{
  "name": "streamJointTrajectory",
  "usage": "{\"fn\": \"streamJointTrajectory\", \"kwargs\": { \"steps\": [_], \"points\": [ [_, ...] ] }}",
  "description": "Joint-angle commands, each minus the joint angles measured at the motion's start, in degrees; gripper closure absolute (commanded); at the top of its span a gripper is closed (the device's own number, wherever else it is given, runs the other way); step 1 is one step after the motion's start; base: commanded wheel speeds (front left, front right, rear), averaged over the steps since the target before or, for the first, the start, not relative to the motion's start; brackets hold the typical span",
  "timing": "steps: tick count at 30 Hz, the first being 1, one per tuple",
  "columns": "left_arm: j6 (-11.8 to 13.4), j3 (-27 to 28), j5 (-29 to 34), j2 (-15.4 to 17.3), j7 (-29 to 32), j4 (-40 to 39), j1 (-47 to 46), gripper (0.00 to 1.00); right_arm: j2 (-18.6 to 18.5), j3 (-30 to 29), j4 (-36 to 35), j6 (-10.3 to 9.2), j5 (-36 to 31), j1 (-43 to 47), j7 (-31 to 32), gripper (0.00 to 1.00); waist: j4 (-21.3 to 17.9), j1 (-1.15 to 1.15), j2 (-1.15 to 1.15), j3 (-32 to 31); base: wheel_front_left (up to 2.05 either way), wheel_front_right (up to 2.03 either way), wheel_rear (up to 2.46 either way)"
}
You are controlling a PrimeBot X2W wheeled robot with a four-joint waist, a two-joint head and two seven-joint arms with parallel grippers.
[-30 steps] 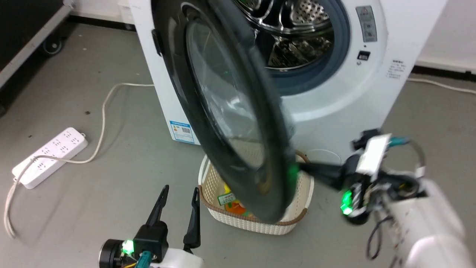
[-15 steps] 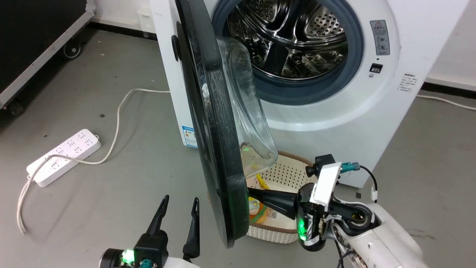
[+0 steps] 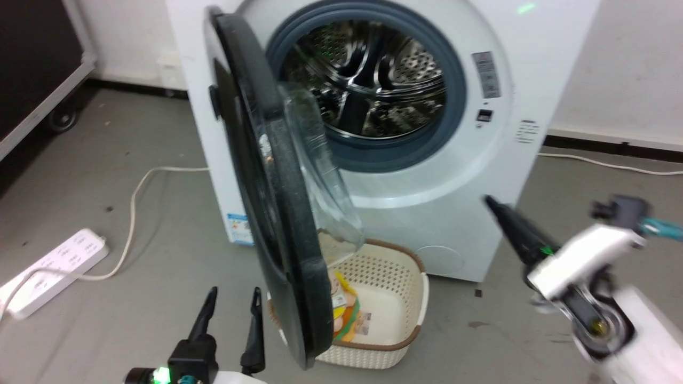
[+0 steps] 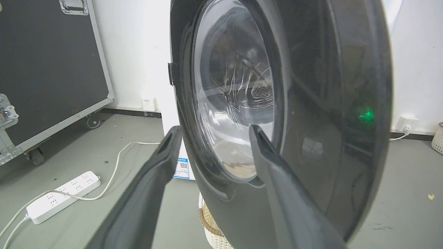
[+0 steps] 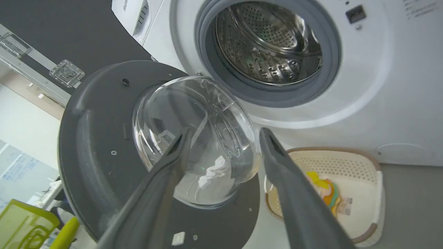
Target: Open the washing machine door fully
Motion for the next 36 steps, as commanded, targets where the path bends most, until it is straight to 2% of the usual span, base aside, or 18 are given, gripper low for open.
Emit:
{"fn": "streamJointTrajectory", "kwargs": {
  "steps": [1, 2, 6, 10, 12, 16, 19, 21, 24, 36],
  "points": [
    [0.03, 1.07, -0.35, 0.21, -0.30, 0.30, 0.84, 0.00, -4.17, 0.99, -2.96, 0.09, -9.25, 3.75, -8.34, 0.00, -2.14, 0.00, 0.00, -1.36, 0.00, 0.00, 0.00],
    [0.03, 1.07, -0.35, 0.21, -0.30, 0.30, 0.84, 0.00, -4.17, 0.99, -2.96, 0.09, -9.25, 3.75, -8.34, 0.00, -2.14, 0.00, 0.00, -1.36, 0.00, 0.00, 0.00],
    [-0.50, 2.59, -0.64, 0.62, -0.30, 0.49, 1.42, 0.00, -8.49, 0.20, -3.99, 0.09, -25.46, 8.55, -19.12, 0.00, -4.01, 0.00, 0.00, -2.24, 0.00, 0.00, 0.00],
    [-1.06, 3.79, -0.69, 0.94, -0.30, -0.10, 2.65, 0.00, -6.89, -7.68, -5.34, 0.09, -41.69, 13.86, -21.26, 0.00, -5.74, 0.00, 0.00, -2.60, 0.00, 0.00, 0.00],
    [-1.30, 4.26, -0.67, 0.98, -0.30, -0.53, 3.23, 0.00, -3.80, -13.26, -8.28, 0.09, -50.26, 17.09, -21.39, 0.00, -6.42, 0.00, 0.00, -2.55, 0.00, 0.00, 0.00],
    [-2.41, 4.37, -0.52, 1.10, -0.30, -0.81, 4.23, 0.00, 5.30, -23.25, -16.60, 0.09, -64.39, 25.20, -21.43, 0.00, -7.07, 0.00, 0.00, -2.55, 0.00, 0.00, 0.00],
    [-3.22, 3.95, -0.39, 1.05, -0.30, -0.45, 5.01, 0.00, 11.86, -28.28, -20.28, 0.09, -71.98, 30.77, -21.44, 0.00, -7.25, 0.00, 0.00, -2.63, 0.00, 0.00, 0.00],
    [-3.47, 3.88, -0.50, 0.97, -0.30, -0.21, 5.37, 0.00, 14.36, -30.41, -21.63, 0.09, -74.32, 33.64, -21.44, 0.00, -7.23, 0.00, 0.00, -2.68, 0.00, 0.00, 0.00],
    [-3.92, 3.79, -0.62, 0.89, -0.30, 0.38, 5.74, 0.00, 15.76, -31.37, -22.35, 0.09, -75.38, 36.84, -21.44, 0.00, -7.13, 0.00, 0.00, -2.77, 0.00, 0.00, 0.00],
    [-5.57, 3.79, -0.36, 1.03, -0.30, 2.44, 6.25, 0.00, 16.16, -30.35, -22.61, 0.09, -73.19, 40.26, -21.45, 0.00, -6.87, 0.00, 0.00, -2.97, 0.00, 0.00, 0.00]
  ]
}}
